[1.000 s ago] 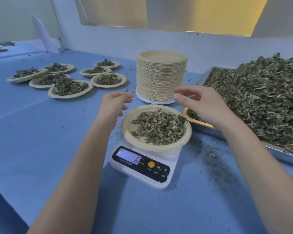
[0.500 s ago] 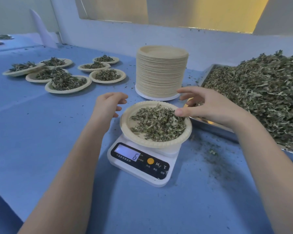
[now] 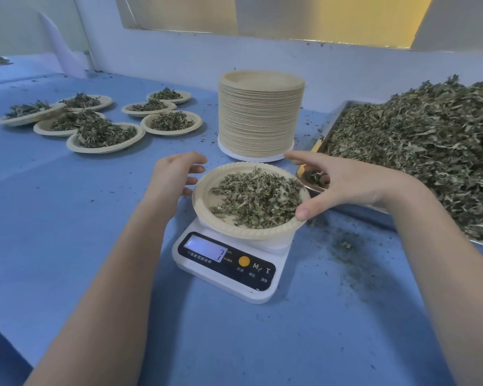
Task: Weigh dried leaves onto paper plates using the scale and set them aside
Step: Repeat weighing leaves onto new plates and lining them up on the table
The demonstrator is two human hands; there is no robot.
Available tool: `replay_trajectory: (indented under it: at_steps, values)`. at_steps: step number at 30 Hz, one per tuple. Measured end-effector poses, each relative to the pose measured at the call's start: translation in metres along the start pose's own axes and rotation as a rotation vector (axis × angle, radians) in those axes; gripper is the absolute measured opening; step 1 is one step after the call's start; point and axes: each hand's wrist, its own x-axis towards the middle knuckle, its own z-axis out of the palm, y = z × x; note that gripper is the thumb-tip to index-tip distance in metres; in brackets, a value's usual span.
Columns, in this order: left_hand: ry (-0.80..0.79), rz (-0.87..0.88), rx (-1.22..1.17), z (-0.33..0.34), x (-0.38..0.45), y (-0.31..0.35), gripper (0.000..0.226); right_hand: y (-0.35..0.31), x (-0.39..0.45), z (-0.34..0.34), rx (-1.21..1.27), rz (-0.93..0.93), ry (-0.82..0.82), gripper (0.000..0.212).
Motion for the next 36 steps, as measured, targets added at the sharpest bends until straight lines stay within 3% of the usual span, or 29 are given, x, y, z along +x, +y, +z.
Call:
replay_trajectory:
  at_steps: [2, 6, 8, 11, 13, 17, 22, 28, 32, 36]
  values:
    - [-0.004, -0.001, -0.006, 0.000, 0.000, 0.000, 0.017, 0.001, 0.001, -0.002, 0.018, 0.005, 0.124, 0.104]
    - [-0.015, -0.001, -0.011, 0.001, -0.001, 0.000, 0.012, 0.018, 0.005, -0.003, 0.053, 0.086, 0.567, 0.060]
    - [-0.015, -0.001, -0.013, 0.001, -0.001, 0.000, 0.011, 0.027, 0.006, -0.002, 0.021, 0.140, 0.573, 0.047]
    - [-0.017, 0.000, -0.009, 0.001, -0.002, 0.001, 0.012, 0.031, 0.006, 0.000, 0.040, 0.158, 0.521, 0.043]
    - [-0.021, 0.002, -0.010, 0.001, -0.002, 0.001, 0.012, 0.028, 0.005, -0.002, 0.076, 0.128, 0.484, 0.051]
    - [-0.026, 0.006, -0.012, 0.001, -0.003, 0.000, 0.012, 0.020, -0.006, -0.013, 0.129, 0.094, 0.248, 0.091]
    - [-0.053, 0.023, 0.025, 0.003, -0.002, -0.001, 0.015, 0.027, -0.011, -0.014, 0.061, 0.134, 0.230, 0.095]
    - [-0.167, 0.092, 0.177, 0.008, -0.004, -0.004, 0.024, 0.009, -0.010, -0.004, -0.028, 0.042, -0.066, 0.141]
    - [-0.232, 0.029, 0.136, 0.016, -0.013, -0.008, 0.034, 0.002, 0.002, 0.012, -0.081, -0.032, -0.108, 0.144]
    - [-0.279, -0.098, -0.107, 0.022, -0.020, -0.001, 0.033, 0.003, 0.002, 0.013, -0.048, -0.064, -0.088, 0.141]
